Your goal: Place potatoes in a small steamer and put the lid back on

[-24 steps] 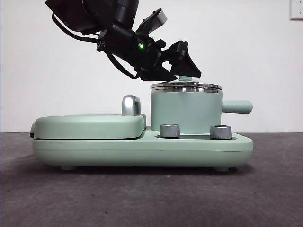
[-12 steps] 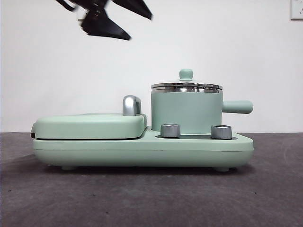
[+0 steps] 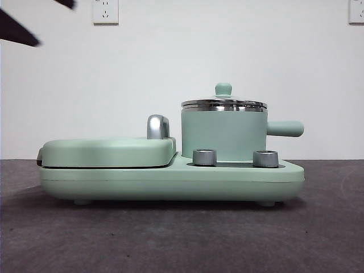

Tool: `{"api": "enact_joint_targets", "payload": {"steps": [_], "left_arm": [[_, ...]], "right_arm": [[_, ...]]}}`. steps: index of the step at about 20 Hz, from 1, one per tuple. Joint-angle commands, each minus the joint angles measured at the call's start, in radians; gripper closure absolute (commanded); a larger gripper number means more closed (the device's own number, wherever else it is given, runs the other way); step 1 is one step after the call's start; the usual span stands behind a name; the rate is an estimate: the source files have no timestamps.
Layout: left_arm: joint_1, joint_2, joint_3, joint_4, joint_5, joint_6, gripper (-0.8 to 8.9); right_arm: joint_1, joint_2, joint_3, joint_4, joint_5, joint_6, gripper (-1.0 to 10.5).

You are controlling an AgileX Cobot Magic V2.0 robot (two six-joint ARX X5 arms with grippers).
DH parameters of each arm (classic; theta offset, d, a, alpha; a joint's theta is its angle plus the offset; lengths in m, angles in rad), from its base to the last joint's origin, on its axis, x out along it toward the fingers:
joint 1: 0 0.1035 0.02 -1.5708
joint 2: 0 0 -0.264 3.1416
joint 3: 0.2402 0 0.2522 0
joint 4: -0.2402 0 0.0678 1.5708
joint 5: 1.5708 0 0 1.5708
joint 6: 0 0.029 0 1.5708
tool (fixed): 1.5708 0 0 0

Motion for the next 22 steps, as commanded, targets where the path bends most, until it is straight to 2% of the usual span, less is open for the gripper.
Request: {"api": "enact_joint_targets", "payload": {"steps": [1, 2, 3, 4, 5, 15, 16, 17, 20, 22], "left_arm": [[-0.001, -0.053, 0.011, -0.081, -0.014, -0.021, 3.49], [-0.001, -0.075, 0.011, -0.097, -0.014, -0.014, 3.80], [-0.002, -0.095, 0.011, -0.118, -0.013, 0.005, 7.83], [-0.002, -0.111, 0.011, -0.126, -0.013, 0.010, 7.75], [-0.002, -0.123, 0.011, -0.130, -0.013, 0.009, 8.04], [-0.002, -0.188, 0.011, -0.157, -0.014, 0.012, 8.05], [0.004, -0.199, 0.005, -0.147, -0.019, 0.092, 8.05], [0.013, -0.229, -0.041, -0.089, -0.039, 0.106, 8.05], [0.065, -0.405, -0.342, 0.204, -0.306, 0.060, 8.05], [0.123, -0.547, -0.514, 0.296, -0.449, 0.027, 8.05]], "right_arm": [[0.005, 0.005, 0.005, -0.012, -0.002, 0.011, 6.2], [0.005, 0.005, 0.005, -0.011, -0.003, 0.012, 6.8], [0.005, 0.003, 0.005, -0.012, -0.003, 0.011, 9.8], [0.005, 0.004, 0.005, -0.004, -0.003, 0.009, 9.2], [0.005, 0.005, 0.005, 0.004, -0.008, 0.011, 9.3], [0.005, -0.002, 0.005, 0.004, -0.010, 0.011, 9.3], [0.005, -0.002, 0.005, 0.004, -0.010, 0.011, 9.3], [0.005, -0.002, 0.005, 0.004, -0.010, 0.011, 9.3], [0.005, -0.002, 0.005, 0.004, -0.010, 0.011, 9.3], [0.005, -0.002, 0.005, 0.004, -0.010, 0.011, 9.3]]}}
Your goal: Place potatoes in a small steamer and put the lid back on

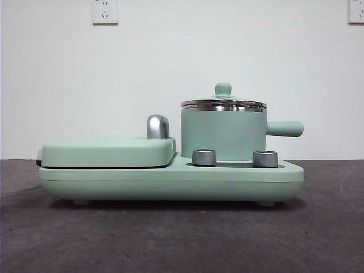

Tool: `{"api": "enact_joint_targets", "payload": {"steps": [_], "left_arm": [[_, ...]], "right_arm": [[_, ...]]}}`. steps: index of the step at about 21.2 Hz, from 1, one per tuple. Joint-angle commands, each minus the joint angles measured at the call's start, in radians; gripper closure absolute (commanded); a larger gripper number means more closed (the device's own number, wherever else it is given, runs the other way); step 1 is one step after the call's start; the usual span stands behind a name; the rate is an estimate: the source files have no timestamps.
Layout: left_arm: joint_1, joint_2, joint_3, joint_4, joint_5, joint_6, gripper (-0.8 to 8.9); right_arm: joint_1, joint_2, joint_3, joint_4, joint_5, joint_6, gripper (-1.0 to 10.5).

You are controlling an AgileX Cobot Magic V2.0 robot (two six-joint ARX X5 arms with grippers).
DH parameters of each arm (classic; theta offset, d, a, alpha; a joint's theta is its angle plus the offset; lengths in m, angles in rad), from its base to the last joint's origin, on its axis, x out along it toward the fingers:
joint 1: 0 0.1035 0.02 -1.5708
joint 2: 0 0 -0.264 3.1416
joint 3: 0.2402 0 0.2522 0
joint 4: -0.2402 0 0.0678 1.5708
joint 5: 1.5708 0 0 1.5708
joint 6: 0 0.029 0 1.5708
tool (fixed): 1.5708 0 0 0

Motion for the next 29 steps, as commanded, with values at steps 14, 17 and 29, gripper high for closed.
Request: {"api": "enact_joint_targets", "payload": {"steps": [14, 17, 29], "left_arm": [[0.202, -0.270, -0.357, 0.058, -0.050, -0.178, 8.05], [0.204, -0.265, -0.355, 0.058, -0.051, -0.178, 8.05], [0.203, -0.265, -0.354, 0.058, -0.051, -0.178, 8.05]], "right_arm": [[0.005, 0.002, 0.005, 0.011, -0.002, 0.010, 9.3], [0.005, 0.002, 0.005, 0.011, -0.002, 0.010, 9.3], [0.000, -0.011, 0.004, 0.035, 0.008, -0.027, 9.3]]}}
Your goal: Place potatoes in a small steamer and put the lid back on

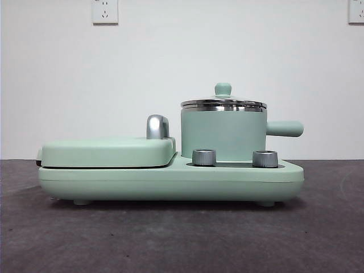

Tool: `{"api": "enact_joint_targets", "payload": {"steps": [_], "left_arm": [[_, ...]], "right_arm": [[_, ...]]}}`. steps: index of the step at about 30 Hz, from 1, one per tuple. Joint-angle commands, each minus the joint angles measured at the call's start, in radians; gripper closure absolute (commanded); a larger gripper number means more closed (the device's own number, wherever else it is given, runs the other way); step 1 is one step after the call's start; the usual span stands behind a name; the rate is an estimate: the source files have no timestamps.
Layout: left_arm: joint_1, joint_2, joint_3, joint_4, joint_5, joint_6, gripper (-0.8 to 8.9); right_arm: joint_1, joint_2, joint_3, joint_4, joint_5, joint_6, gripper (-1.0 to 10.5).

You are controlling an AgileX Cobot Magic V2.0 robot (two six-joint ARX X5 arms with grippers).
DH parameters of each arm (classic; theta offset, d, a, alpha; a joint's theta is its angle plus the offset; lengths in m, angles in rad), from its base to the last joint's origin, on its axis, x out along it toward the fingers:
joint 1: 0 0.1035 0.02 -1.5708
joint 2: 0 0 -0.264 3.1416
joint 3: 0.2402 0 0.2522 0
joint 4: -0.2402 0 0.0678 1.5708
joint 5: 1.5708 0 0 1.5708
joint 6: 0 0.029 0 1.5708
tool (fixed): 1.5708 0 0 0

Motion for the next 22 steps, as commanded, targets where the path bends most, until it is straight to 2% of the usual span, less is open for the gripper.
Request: {"api": "enact_joint_targets", "payload": {"steps": [1, 4, 9, 13, 17, 22], "left_arm": [[0.002, -0.002, -0.014, -0.004, 0.000, -0.003, 8.05], [0.002, -0.002, -0.014, -0.004, 0.000, -0.003, 8.05], [0.002, -0.002, -0.014, -0.004, 0.000, -0.003, 8.05], [0.002, -0.002, -0.014, -0.004, 0.000, -0.003, 8.05], [0.002, -0.002, -0.014, -0.004, 0.000, -0.003, 8.05], [0.002, -0.002, -0.014, -0.004, 0.000, -0.003, 8.05]], "right_arm": [[-0.005, -0.020, 0.000, 0.050, 0.008, -0.027, 9.3], [-0.065, -0.092, -0.120, 0.235, 0.007, 0.003, 9.3], [-0.188, -0.299, -0.596, 0.697, 0.006, 0.117, 9.3], [-0.265, -0.456, -0.910, 0.945, 0.008, 0.131, 9.3], [-0.319, -0.560, -1.043, 0.997, 0.008, 0.125, 9.3], [-0.333, -0.625, -1.057, 0.914, 0.036, 0.091, 9.3]]}}
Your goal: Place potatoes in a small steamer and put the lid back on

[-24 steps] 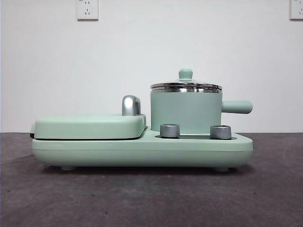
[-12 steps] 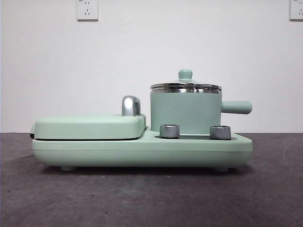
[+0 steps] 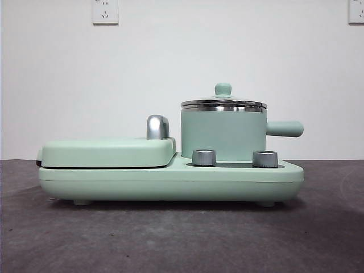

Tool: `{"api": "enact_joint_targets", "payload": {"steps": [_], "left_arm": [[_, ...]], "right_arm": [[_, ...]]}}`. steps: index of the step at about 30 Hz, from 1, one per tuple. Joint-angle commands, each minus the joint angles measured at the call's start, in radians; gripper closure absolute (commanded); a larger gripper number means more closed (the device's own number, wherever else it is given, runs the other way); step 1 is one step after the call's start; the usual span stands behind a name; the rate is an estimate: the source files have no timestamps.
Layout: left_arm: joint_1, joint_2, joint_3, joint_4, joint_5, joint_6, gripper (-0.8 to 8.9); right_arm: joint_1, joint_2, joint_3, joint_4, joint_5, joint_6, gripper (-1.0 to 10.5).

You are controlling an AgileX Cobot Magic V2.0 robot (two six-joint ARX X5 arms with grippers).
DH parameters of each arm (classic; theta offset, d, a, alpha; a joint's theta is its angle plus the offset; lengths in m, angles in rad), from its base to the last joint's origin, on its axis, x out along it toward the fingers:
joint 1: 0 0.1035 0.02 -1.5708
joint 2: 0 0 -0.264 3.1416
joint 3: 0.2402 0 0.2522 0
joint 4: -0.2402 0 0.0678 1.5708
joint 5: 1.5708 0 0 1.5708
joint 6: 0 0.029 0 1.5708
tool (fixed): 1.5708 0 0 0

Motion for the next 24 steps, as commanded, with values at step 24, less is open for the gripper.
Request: {"api": "enact_joint_targets", "payload": {"steps": [24], "left_arm": [[0.002, -0.002, -0.014, -0.004, 0.001, 0.000, 8.05]], "right_arm": [[0.003, 0.000, -0.003, 0.026, 0.020, -0.015, 9.3]]}}
